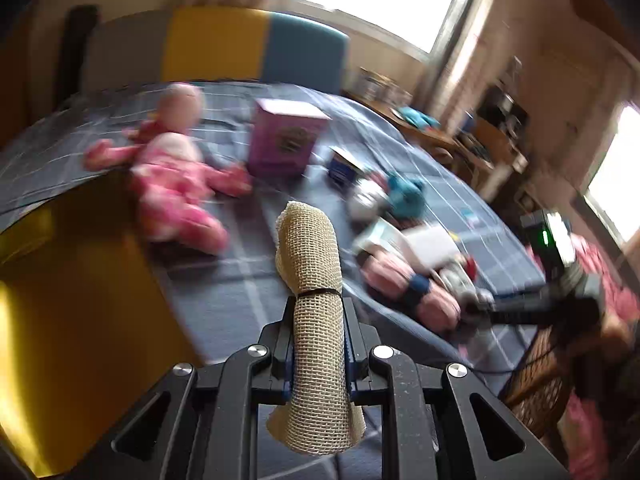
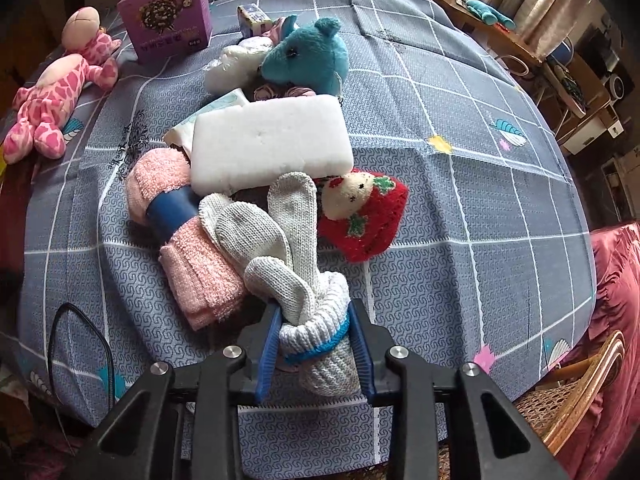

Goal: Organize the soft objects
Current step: 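Lift the beige roll with the left tool while the right tool grasps the white knit glove, then lower the beige roll into the gold tray and open the left tool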

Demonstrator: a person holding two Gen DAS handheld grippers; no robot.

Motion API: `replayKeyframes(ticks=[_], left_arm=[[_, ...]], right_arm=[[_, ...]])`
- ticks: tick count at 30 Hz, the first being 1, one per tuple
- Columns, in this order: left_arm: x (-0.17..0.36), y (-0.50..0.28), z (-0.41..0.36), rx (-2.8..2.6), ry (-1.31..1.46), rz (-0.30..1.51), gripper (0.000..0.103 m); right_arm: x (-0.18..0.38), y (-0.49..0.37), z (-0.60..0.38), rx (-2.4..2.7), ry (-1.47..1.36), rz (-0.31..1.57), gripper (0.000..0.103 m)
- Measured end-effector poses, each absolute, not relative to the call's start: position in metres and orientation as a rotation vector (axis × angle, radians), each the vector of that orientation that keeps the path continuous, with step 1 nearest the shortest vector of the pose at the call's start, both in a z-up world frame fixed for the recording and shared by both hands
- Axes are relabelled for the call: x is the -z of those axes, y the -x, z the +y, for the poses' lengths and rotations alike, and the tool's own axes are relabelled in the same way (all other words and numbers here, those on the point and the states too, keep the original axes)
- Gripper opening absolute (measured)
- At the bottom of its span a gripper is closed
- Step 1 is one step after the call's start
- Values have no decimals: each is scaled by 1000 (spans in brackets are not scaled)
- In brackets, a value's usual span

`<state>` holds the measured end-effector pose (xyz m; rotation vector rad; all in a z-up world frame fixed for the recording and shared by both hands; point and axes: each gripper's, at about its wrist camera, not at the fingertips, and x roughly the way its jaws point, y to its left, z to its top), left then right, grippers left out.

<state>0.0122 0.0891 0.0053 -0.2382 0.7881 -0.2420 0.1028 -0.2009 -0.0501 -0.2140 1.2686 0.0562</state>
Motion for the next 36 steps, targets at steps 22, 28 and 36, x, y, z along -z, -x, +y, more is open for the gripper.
replayKeyframes(ticks=[22,28,36], left_arm=[[60,-132,262,-214,447,936,25],[57,-127,267,-250,454,909,69],[36,-70,263,-395,377,847,95]], right_arm=[[46,-102,-202,-79,199,1246,33],[46,-102,-201,-77,204,1245,33],[44,-100,-199,-64,208,1233,33]])
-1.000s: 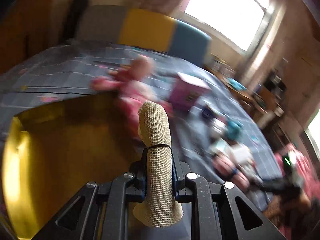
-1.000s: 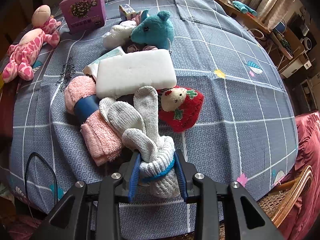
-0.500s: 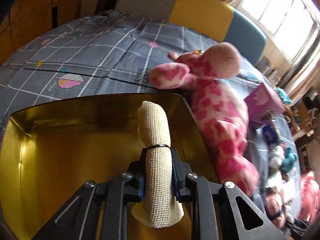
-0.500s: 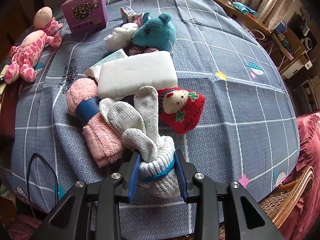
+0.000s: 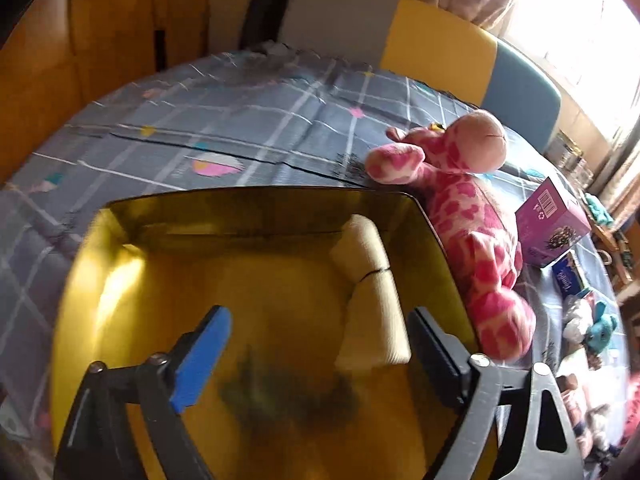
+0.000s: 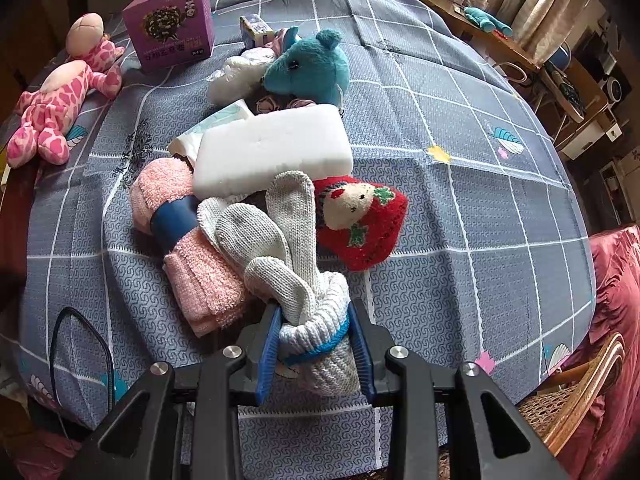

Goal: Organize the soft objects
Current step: 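Lower the beige roll into the gold tray and open the left tool, then carry the white knit glove into the gold tray and open the right tool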

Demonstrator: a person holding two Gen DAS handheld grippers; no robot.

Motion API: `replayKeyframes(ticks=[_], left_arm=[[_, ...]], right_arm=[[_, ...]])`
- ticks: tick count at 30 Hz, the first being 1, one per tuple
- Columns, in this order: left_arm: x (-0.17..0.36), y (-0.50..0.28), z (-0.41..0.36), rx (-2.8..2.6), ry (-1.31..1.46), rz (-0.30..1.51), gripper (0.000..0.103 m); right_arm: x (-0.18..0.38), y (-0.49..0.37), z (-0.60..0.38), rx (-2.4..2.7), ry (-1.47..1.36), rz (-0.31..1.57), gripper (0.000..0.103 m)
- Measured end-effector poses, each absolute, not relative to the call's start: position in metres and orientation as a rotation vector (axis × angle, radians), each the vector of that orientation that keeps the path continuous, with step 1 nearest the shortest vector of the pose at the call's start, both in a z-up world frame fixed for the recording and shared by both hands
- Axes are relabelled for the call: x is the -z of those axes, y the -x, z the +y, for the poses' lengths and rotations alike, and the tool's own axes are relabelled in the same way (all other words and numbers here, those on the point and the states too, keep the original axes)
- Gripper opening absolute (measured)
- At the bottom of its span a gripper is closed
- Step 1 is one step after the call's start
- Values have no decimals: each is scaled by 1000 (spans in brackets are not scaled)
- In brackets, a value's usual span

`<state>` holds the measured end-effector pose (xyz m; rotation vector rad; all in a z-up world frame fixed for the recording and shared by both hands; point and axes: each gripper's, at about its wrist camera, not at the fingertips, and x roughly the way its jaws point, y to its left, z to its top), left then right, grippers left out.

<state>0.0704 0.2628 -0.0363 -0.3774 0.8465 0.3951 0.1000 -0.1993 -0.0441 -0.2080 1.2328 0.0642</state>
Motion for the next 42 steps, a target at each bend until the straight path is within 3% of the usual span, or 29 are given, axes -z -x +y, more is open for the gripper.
replayKeyframes(ticks=[4,11,24,31,42], left_arm=[[22,-33,251,-407,365,774,103],[1,14,225,-462,251,658,103],[-14,34,205,-498,189,635,103],[-17,41,205,-504,195,634,103],[-10,55,223,-524,245,656,103]], right_arm=[[42,-98,-198,-59,211,1222,33],[32,-95,-202,-49,172,1182,32],[-10,-76,-190,-151,69,1070,32],[-37,-72,-123,-393,54,1003,32],[-29,-65,7,-671,171,1005,32]])
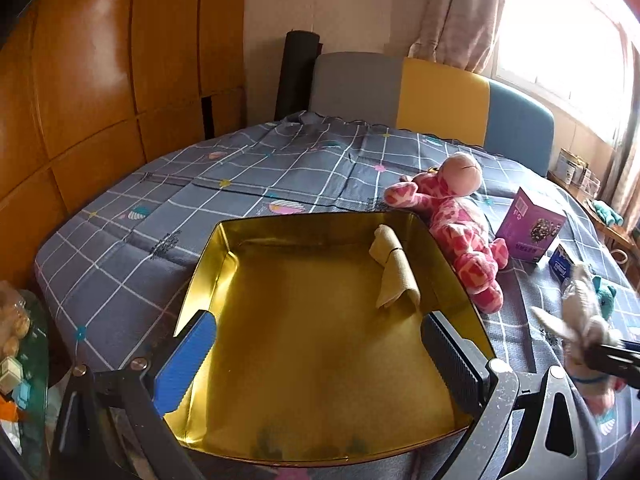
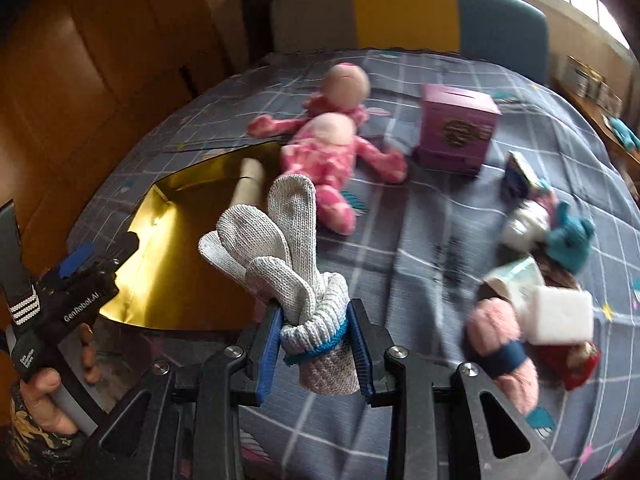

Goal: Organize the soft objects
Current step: 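Carry the white knit glove into the gold tray and open the right tool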

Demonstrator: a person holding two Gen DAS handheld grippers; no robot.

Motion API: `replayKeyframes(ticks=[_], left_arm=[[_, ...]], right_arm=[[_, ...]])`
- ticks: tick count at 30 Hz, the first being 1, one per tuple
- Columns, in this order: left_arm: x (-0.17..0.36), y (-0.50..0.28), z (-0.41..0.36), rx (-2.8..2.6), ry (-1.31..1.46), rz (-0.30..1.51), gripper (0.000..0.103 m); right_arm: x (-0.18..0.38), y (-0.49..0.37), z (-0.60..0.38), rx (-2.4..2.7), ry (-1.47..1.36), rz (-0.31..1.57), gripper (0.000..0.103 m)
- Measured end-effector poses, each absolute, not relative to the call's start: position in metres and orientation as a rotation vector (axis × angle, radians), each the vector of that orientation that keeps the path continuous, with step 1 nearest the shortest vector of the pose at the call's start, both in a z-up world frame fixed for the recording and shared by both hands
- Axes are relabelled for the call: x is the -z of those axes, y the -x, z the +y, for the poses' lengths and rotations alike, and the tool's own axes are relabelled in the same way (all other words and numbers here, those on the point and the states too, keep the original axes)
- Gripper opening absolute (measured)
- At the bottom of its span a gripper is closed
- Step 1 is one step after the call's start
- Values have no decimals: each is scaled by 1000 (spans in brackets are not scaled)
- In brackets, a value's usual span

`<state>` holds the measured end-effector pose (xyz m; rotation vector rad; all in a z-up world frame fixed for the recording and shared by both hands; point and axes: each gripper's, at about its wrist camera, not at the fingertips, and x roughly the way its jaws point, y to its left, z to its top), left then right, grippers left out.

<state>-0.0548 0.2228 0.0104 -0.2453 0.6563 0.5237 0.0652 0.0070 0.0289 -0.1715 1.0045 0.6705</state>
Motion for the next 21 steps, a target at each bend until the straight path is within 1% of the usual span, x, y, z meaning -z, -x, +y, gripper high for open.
replayKeyframes(ticks=[11,17,21], left_arm=[[-5,65,238,-547,273,663,103],[-6,68,241,-557,274,666,103],[-11,72,241,-564,256,651,103]], right_arm=[[-11,-62,79,-775,262,1019,32],[7,-67,114,-774,347,1025,32],[31,-72,138,-740,445,1028,32]])
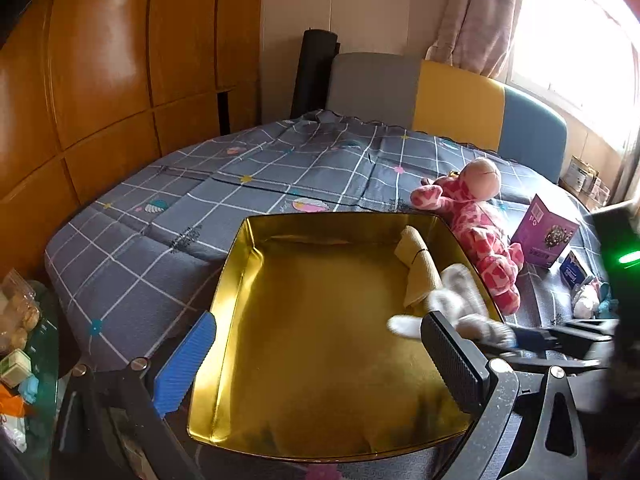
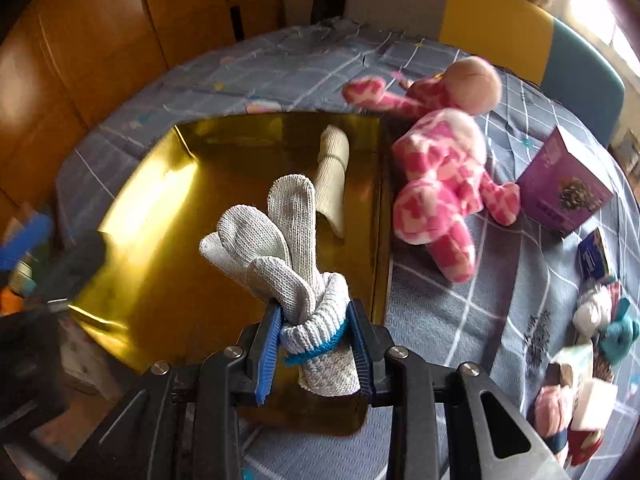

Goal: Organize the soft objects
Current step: 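Carry the white knit glove into the gold tray and open the right tool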

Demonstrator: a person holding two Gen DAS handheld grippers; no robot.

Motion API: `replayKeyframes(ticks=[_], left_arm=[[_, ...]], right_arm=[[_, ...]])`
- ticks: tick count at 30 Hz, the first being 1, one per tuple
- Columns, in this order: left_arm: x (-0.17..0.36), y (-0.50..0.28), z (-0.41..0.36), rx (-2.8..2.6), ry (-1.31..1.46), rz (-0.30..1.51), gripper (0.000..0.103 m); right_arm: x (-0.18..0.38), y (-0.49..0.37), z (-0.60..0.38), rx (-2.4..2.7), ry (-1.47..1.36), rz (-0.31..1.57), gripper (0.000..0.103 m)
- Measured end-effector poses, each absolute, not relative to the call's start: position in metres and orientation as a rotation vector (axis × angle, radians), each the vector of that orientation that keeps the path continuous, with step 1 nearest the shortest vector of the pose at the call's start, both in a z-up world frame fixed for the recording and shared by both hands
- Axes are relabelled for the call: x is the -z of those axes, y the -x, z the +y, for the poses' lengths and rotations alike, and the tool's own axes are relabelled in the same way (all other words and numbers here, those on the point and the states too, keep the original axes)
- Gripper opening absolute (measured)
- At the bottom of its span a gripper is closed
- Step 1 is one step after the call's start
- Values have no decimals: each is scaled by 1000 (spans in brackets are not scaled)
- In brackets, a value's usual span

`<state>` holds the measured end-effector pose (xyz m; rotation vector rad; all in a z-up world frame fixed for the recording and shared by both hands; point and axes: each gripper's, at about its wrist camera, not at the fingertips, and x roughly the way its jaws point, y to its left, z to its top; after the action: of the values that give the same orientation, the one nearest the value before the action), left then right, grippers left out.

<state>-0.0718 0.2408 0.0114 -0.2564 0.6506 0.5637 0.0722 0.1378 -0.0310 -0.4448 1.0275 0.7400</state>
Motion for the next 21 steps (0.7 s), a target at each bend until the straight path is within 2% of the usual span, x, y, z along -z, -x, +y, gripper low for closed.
replayKeyframes(ticks=[5,11,16,21], left_arm=[[-14,75,241,-564,249,648,103],[-18,77,240,-577,228,638,103],[-22,80,238,-578,221,629,103],[-26,82,234,-575,203,618,103]], right_arm=[[58,-82,150,-717,476,1052,35],[55,-81,147,-744,438,1032,43],[43,-75,138,-752,381,996,54],[29,-73,123,-740,340,954,55]])
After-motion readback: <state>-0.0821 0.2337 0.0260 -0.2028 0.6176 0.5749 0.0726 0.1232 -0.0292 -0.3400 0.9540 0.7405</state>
